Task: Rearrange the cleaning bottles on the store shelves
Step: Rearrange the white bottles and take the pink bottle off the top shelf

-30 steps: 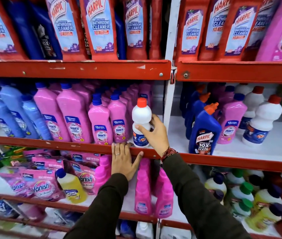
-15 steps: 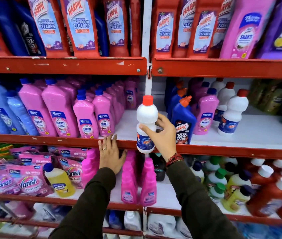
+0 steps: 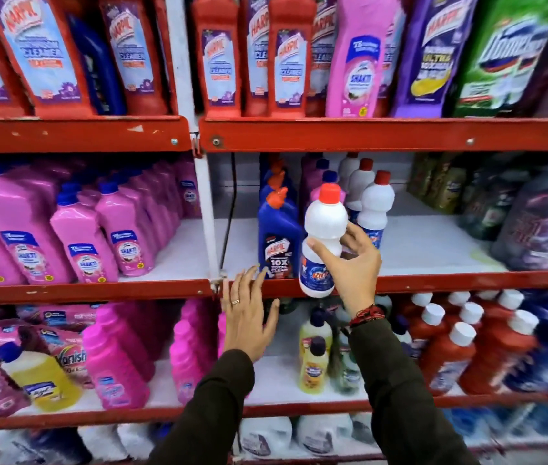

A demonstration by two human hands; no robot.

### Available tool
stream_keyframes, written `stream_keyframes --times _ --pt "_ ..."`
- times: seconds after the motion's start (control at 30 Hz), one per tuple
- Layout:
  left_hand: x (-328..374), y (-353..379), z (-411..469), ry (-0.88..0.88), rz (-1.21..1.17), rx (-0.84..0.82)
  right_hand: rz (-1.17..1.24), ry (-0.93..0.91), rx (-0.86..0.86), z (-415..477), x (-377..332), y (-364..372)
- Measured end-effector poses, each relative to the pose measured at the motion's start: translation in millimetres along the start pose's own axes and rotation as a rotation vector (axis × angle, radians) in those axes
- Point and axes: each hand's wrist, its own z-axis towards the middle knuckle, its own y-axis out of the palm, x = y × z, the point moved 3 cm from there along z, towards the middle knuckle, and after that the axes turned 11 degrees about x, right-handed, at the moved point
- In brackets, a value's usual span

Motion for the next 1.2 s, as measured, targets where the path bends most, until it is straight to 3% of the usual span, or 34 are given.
stream_keyframes --times 0.3,0.53,1.0,1.2 --pt "105 45 30 0.221 -0.099 -0.069 -0.043 -0.080 0.080 78 14 -68" --pt "111 87 38 0.056 0.071 -0.160 -0.097 -0.091 -0.034 118 46 -83" --pt "115 89 35 0.049 0.121 -0.143 -0.100 -0.049 -0.181 126 66 -87" --pt "115 85 37 0.070 0.065 -0.176 -0.336 -0.163 -0.191 115 55 -91"
